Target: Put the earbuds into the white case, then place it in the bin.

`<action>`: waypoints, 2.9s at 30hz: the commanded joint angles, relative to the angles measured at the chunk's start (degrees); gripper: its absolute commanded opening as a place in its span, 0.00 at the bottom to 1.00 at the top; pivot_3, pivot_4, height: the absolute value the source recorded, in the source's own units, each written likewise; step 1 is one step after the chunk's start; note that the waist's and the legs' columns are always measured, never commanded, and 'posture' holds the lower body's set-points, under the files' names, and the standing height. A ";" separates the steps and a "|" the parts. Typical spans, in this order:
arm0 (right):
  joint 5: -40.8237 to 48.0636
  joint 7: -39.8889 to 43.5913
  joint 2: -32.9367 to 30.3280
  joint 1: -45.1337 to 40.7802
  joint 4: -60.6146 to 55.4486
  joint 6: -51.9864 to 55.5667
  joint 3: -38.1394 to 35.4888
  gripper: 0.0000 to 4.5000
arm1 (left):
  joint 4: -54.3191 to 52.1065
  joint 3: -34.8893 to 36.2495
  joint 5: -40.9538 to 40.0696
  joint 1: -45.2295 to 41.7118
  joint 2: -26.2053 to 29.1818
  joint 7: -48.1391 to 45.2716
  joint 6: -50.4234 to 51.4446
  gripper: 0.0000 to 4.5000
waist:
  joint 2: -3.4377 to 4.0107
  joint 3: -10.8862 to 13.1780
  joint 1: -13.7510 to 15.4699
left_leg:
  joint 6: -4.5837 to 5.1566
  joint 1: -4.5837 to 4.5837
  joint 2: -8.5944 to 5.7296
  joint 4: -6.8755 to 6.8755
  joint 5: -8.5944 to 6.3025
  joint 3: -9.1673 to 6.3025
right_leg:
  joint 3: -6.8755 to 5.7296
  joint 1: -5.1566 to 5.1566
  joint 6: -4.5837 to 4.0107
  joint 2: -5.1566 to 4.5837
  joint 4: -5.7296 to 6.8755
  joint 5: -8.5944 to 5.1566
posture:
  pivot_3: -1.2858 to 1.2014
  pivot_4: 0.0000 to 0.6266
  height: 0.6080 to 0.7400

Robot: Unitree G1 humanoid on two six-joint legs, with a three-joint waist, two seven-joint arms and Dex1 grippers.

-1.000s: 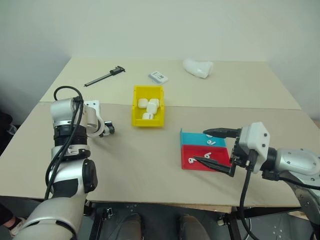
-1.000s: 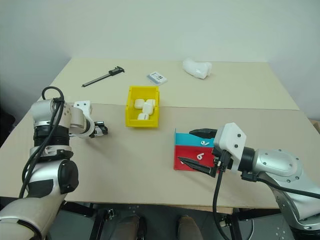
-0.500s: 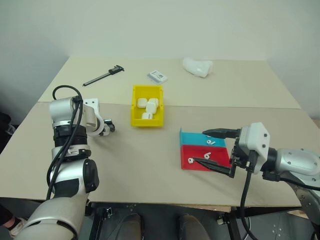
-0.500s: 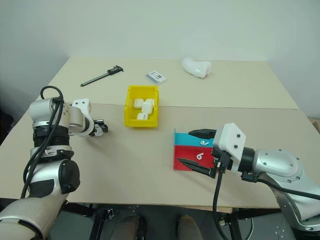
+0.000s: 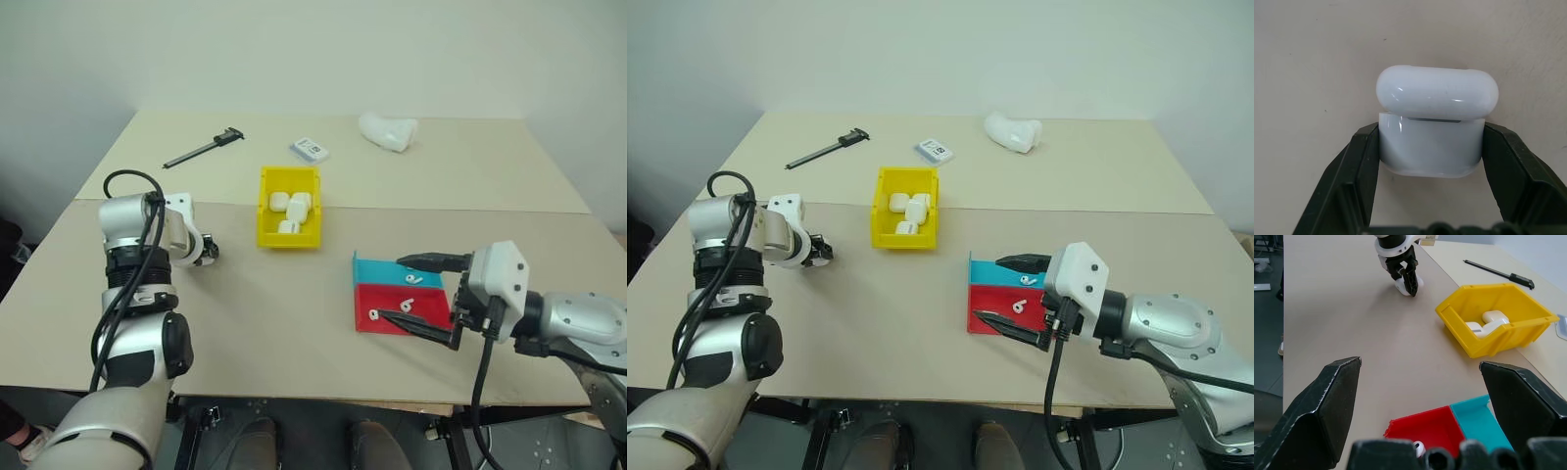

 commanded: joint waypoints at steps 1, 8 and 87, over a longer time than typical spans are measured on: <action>0.31 -0.11 -0.53 0.02 -1.68 -0.50 -2.23 1.00 | -4.58 -1.35 0.35 1.84 1.28 -1.92 -1.30 0.62 | 0.00 0.00 -0.06 | 0.00 0.01 0.00 0.00 0.00 0.01 | 0.00 0.00 0.00 0.00 0.00 0.00 | 0.52 0.24 1.00; -0.20 0.62 -0.66 0.88 -1.39 -1.00 -2.55 1.00 | -36.17 -7.82 -4.50 23.03 10.81 -20.17 -21.08 0.62 | 0.01 0.00 -1.04 | -0.07 0.01 0.17 -0.02 0.03 -0.10 | 0.13 -0.07 -0.02 0.05 0.02 0.00 | 0.52 0.24 1.00; -3.62 0.48 -0.83 6.37 -4.46 -1.48 -3.44 1.00 | -21.12 -24.85 -0.92 13.40 17.44 -86.27 -62.53 0.62 | 0.08 -0.11 -0.07 | 0.29 -0.08 0.21 0.23 -0.15 -0.11 | 0.00 0.04 -0.03 0.14 -0.06 -0.03 | 0.52 0.24 1.00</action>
